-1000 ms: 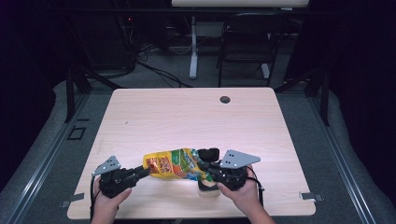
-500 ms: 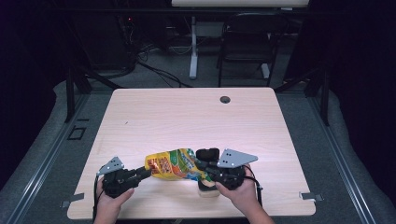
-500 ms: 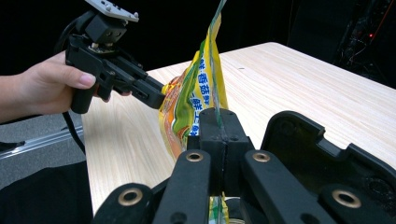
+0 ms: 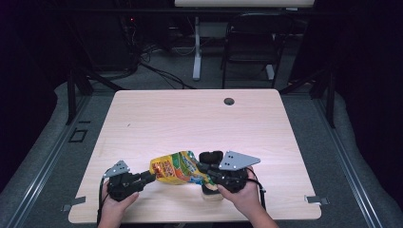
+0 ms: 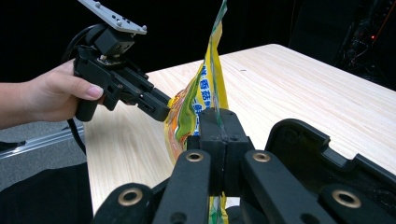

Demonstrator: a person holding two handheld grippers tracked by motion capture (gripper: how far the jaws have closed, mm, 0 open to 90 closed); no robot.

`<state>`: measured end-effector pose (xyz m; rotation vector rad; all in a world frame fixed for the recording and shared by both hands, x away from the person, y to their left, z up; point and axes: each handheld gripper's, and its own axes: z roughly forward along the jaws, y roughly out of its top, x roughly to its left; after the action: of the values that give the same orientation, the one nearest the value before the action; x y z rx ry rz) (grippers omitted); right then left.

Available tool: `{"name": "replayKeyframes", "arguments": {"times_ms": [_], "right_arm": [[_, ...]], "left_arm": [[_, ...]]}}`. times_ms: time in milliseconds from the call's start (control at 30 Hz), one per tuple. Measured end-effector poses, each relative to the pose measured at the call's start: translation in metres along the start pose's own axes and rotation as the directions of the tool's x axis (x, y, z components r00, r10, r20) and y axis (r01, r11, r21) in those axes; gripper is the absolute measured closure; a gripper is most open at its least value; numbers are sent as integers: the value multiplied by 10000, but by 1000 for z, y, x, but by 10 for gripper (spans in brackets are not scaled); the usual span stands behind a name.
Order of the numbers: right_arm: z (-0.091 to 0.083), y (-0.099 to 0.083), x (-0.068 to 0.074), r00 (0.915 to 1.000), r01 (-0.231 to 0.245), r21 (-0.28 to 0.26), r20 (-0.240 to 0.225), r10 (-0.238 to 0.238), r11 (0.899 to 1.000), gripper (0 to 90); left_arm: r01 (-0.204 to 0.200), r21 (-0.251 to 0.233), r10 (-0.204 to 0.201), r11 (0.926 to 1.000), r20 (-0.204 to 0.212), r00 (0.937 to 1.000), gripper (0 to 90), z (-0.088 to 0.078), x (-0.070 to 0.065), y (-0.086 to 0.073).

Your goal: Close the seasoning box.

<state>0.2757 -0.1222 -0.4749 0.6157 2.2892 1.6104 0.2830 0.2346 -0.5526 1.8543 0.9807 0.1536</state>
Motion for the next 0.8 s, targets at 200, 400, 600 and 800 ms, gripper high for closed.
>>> {"name": "replayKeyframes", "arguments": {"times_ms": [200, 400, 600, 800], "right_arm": [[1, 2, 1, 10000, 39, 29, -10, -39, 10000, 900], [4, 10, 2, 10000, 37, 102, 60, -38, 9999, 900], [9, 17, 3, 9998, 163, 245, 97, -166, 9996, 900], [15, 22, 4, 9998, 176, 328, 100, -180, 9993, 900]], "left_arm": [[-56, 21, 56, 10000, -111, 9999, 727, 0, -1, 0], [-187, 192, 194, 9996, -361, 9992, 714, 0, -1, 2], [-90, 235, 101, 9997, -468, 9989, 705, -4, 2, 2], [-95, 267, 112, 9996, -610, 9981, 689, -5, 4, 2]]}}
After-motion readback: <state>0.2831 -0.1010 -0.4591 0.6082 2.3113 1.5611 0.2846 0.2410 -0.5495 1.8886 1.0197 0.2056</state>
